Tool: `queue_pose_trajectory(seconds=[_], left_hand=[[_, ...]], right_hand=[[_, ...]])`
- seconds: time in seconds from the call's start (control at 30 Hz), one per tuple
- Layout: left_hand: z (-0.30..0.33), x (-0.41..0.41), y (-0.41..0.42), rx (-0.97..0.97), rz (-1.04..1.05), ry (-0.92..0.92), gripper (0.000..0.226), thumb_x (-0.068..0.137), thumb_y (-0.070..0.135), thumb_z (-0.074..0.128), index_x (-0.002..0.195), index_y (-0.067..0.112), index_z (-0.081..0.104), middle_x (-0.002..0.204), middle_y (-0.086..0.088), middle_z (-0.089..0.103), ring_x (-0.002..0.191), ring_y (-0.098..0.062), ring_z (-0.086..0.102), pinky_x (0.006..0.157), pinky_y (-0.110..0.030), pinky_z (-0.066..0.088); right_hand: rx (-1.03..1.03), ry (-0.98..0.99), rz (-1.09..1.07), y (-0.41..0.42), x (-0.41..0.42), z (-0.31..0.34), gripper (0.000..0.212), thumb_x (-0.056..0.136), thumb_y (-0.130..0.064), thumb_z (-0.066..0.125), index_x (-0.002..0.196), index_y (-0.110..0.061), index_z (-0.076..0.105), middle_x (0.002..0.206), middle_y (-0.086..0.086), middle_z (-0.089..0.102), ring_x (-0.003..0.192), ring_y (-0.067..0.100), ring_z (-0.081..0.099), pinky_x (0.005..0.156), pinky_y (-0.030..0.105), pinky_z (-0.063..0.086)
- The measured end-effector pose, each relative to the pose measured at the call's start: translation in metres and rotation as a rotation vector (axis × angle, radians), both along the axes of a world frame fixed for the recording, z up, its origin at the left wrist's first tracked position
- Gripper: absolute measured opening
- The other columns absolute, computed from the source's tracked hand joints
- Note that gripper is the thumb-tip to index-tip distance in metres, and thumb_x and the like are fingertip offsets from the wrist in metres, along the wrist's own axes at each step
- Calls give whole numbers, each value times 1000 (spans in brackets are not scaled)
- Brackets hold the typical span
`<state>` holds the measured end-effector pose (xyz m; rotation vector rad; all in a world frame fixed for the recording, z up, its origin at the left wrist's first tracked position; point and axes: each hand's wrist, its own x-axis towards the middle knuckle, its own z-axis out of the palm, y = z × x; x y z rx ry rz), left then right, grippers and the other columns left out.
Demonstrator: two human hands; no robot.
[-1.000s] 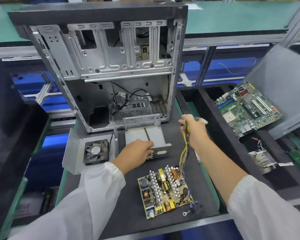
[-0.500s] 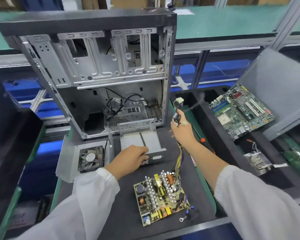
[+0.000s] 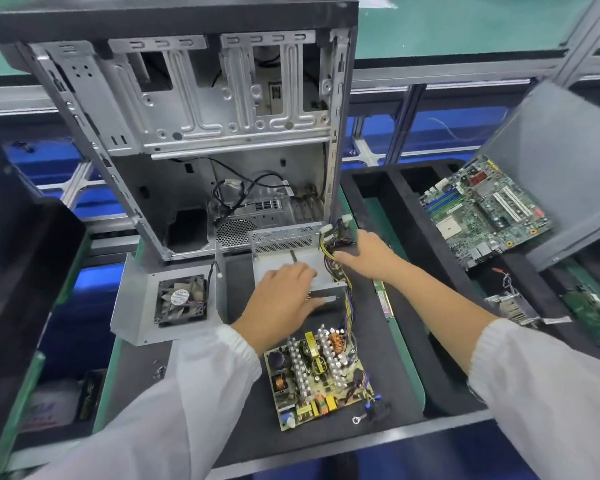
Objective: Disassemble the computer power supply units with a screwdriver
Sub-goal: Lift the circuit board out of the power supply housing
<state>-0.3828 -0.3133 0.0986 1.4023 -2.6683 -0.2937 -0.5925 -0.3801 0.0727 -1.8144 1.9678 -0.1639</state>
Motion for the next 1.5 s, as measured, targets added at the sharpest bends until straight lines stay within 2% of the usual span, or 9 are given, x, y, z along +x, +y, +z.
queue_pose_trajectory(seconds=[0.13,0.23,0.4,0.5,1.03,1.17,1.27,1.37,1.5], left_hand=[[1,-5,39,-87,-259,-73,89,65,86,51,122,17,47,111,2,50,101,-19,47,86,-37,36],[-14,2,46,59,-338,-271,112,55,83,65,140,17,32,127,-2,42,114,-22,41,95,-39,34],[-22,1,38,264,-332,-190,90,65,51,79,135,14,35,119,-4,42,106,-22,44,76,-33,40],[-21,2,33,326,-336,-147,84,65,43,80,129,8,40,116,-5,42,105,-20,42,85,-34,45],[-15,3,35,195,-355,-195,74,67,41,73,124,6,43,111,-3,42,102,-16,37,88,-34,47],[-10,-3,29,215,-340,-299,81,71,40,74,135,6,38,122,-5,41,115,-20,39,97,-33,42],[5,-4,23,289,-306,-265,89,78,54,71,146,11,32,130,-5,42,122,-19,39,102,-32,38],[26,-10,14,316,-182,-34,65,89,56,58,140,18,45,122,-1,52,114,-16,48,96,-31,40],[38,-32,-3,293,-39,132,28,98,36,55,114,16,65,104,0,66,95,-16,59,85,-34,46]], right_hand=[[-21,-63,-80,26,-37,-10,55,91,-40,58,130,-4,44,125,15,53,112,30,53,87,34,42],[63,-24,-197,35,-74,-19,49,92,-36,57,126,-2,47,119,16,58,105,30,55,80,33,41],[138,22,-293,44,-113,-34,39,93,-28,57,119,-1,50,111,17,62,104,31,56,79,35,40],[147,28,-304,47,-121,-39,39,92,-26,58,121,-2,50,110,16,62,101,31,56,78,35,41],[76,61,-269,23,-130,-50,29,93,-16,56,117,0,57,113,19,64,108,33,56,87,35,43],[123,192,-196,17,-125,-63,26,94,-8,49,115,5,57,116,26,61,105,39,59,84,38,47],[167,357,-108,13,-119,-75,35,94,-4,44,129,-4,51,122,23,56,110,38,56,87,39,47],[189,539,-6,4,-115,-83,38,90,-3,47,128,-6,51,127,15,56,120,34,51,92,38,46],[229,666,64,-1,-112,-89,38,89,-8,54,127,-10,53,128,7,57,119,27,53,91,31,44]])
